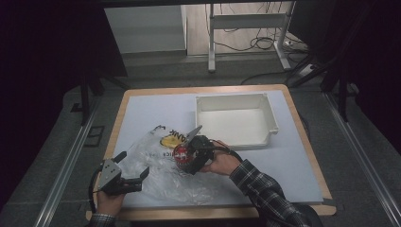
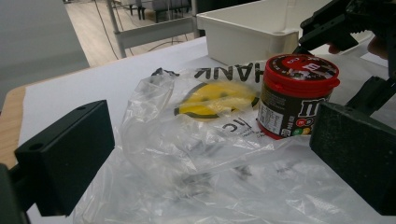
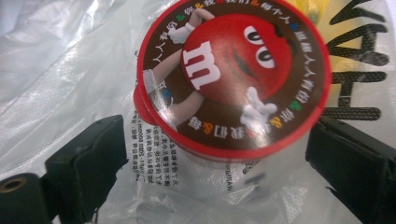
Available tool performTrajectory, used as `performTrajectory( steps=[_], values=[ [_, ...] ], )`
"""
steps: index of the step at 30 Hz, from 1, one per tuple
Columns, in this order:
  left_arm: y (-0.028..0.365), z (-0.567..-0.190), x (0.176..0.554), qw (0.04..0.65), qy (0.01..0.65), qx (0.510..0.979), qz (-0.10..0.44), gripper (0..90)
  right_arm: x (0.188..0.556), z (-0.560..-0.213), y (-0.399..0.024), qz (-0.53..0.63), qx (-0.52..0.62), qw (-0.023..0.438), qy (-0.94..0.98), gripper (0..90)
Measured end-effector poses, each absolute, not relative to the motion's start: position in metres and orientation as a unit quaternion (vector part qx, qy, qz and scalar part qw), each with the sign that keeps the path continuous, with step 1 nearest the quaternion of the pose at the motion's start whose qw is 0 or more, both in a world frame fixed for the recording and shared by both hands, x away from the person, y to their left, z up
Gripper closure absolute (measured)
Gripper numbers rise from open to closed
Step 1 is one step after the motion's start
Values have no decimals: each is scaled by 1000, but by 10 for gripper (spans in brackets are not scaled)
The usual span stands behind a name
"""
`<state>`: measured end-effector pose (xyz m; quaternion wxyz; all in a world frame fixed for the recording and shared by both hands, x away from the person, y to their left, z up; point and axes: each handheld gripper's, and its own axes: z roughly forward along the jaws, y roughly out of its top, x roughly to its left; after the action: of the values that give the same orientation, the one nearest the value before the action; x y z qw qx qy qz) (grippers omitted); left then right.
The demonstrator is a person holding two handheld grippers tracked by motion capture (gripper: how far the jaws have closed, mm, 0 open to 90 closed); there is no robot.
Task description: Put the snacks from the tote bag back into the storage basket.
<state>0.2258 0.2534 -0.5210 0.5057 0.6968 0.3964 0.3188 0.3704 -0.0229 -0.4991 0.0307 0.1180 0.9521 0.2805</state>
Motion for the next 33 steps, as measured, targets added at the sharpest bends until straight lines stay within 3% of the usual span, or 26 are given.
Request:
performTrajectory(
  steps=[33],
  values=[
    [252, -521, 226, 503, 394, 700, 319, 0, 379, -500, 13, 199, 102, 38, 974, 234]
  ],
)
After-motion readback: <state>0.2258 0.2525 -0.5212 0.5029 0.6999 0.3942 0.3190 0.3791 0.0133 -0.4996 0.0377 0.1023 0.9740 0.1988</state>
